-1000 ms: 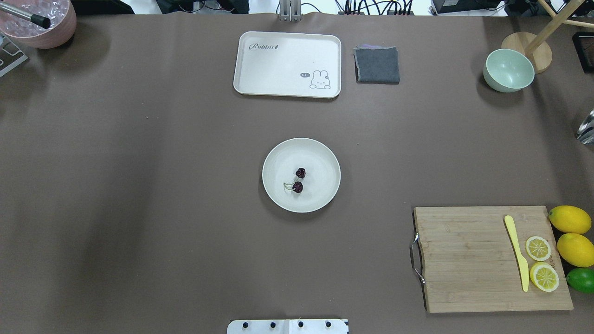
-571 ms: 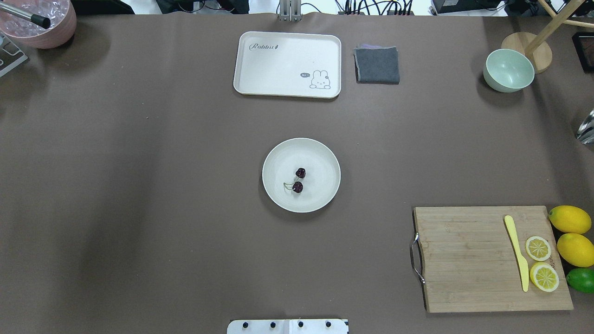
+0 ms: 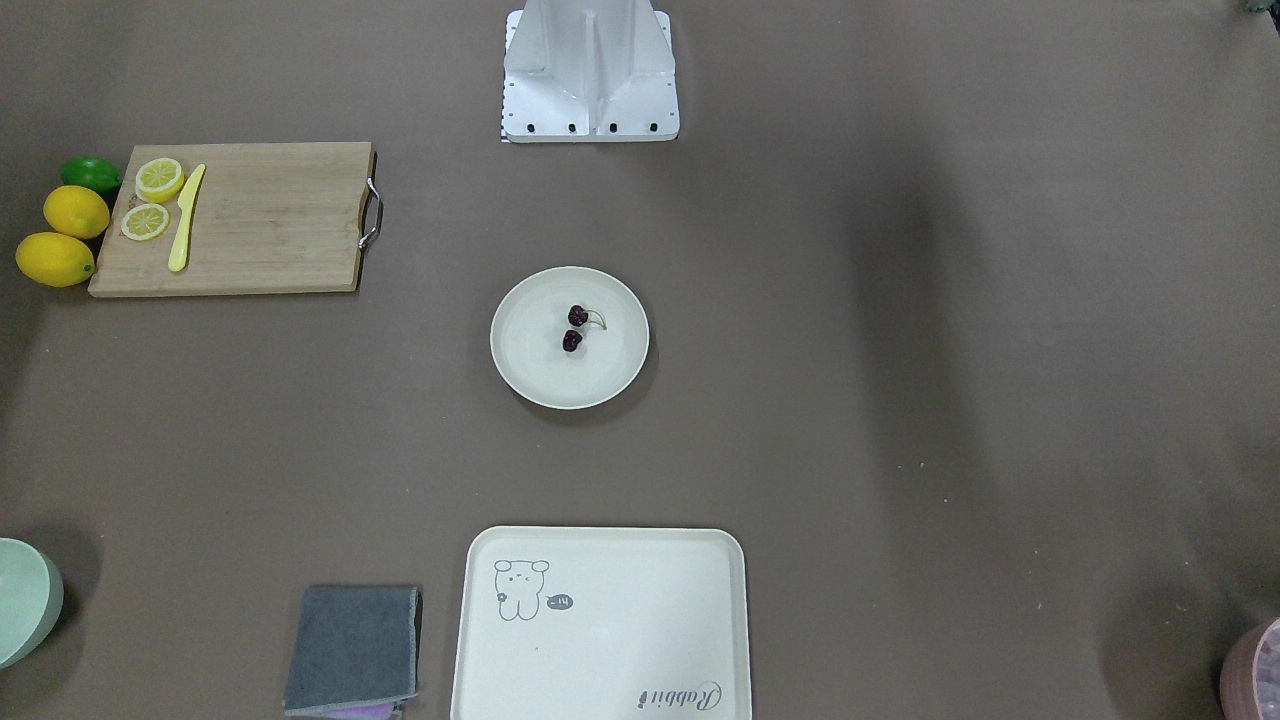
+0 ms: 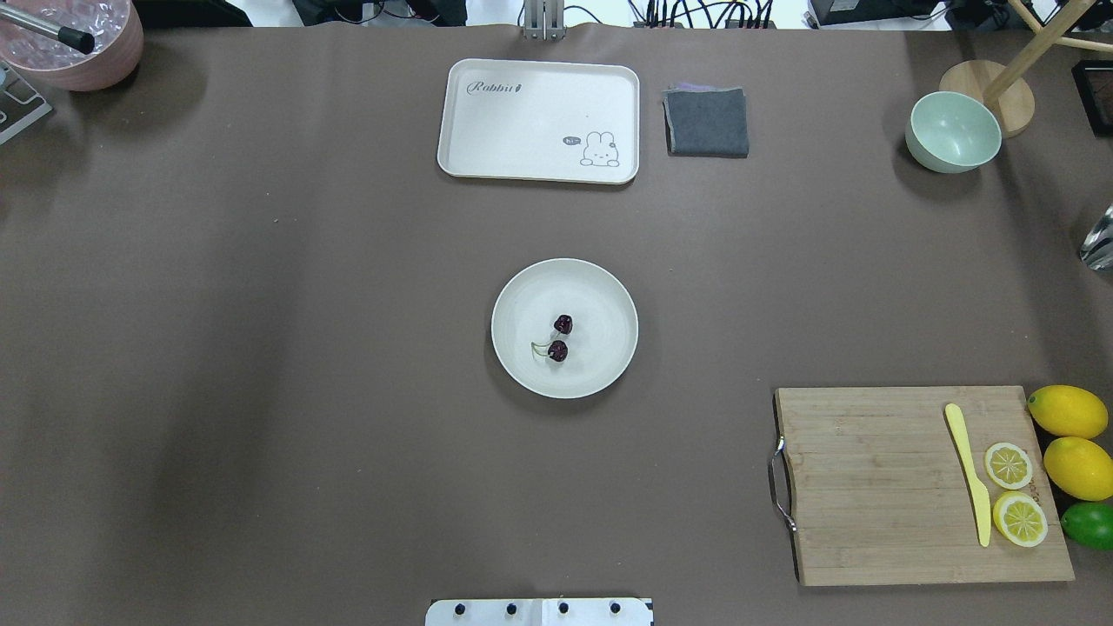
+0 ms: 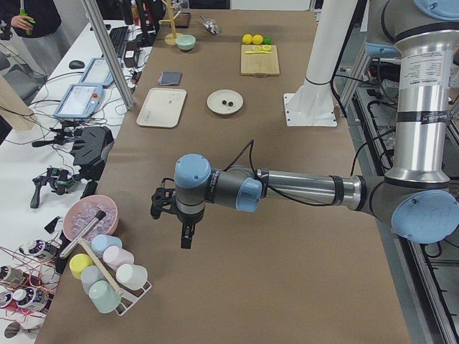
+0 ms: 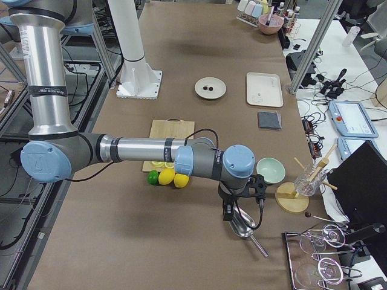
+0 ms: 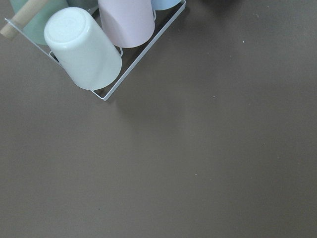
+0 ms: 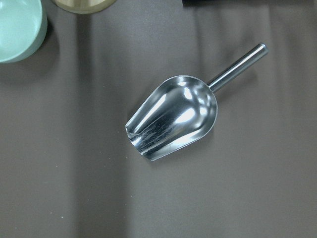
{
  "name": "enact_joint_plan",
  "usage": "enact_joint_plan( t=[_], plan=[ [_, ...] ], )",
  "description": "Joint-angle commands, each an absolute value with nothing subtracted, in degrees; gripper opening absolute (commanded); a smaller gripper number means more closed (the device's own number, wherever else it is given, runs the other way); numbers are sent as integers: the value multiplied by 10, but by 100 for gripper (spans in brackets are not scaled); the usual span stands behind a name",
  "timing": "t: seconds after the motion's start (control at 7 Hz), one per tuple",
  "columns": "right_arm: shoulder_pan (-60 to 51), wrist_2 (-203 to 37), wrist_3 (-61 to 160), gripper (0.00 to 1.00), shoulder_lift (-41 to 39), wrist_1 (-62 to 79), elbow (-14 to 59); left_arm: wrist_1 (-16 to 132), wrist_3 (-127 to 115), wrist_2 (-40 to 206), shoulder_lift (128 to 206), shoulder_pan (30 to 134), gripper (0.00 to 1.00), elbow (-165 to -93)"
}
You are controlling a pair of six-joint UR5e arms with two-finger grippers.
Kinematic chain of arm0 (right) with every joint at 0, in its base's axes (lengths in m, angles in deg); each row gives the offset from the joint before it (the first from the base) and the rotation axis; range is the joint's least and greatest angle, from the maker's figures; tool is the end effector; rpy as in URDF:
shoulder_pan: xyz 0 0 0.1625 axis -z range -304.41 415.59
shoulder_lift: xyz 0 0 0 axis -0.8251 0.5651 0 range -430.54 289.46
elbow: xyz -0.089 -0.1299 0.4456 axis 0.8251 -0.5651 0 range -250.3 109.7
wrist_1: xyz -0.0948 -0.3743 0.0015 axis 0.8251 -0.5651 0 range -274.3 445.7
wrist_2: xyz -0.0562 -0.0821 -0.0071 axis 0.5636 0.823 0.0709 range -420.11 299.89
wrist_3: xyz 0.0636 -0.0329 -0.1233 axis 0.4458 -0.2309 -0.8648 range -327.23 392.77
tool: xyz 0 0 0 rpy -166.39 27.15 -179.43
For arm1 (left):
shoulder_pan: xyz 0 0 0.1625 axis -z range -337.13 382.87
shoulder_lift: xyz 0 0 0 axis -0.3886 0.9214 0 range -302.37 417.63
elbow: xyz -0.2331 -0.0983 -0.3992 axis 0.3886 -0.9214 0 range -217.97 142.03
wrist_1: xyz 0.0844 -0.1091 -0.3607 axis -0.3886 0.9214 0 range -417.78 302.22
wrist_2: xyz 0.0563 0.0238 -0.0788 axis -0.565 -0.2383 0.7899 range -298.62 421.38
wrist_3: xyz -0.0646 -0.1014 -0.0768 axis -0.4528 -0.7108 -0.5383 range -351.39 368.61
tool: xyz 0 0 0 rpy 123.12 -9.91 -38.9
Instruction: Place red cherry on plate
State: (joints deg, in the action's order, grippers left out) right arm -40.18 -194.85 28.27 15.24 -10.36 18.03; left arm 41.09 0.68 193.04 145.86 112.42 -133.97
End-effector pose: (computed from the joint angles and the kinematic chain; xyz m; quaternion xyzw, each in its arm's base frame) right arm 0.0821 -0.4844 0.7248 0.0059 -0.3814 0.0220 0.9241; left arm -0.0348 -0.4684 0.6893 0.0805 0.3601 -0.0201 0.9292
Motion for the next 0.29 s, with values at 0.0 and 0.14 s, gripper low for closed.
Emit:
enact_joint_plan(
  t=[0.0, 0.14],
  plan=[
    [-401, -1949, 283, 100, 152, -104, 181, 411, 6, 1930, 1458, 1124, 98, -1339],
    [-402, -1949, 283, 100, 152, -104, 181, 410, 6, 1930, 1457, 1124, 98, -1339]
  ],
)
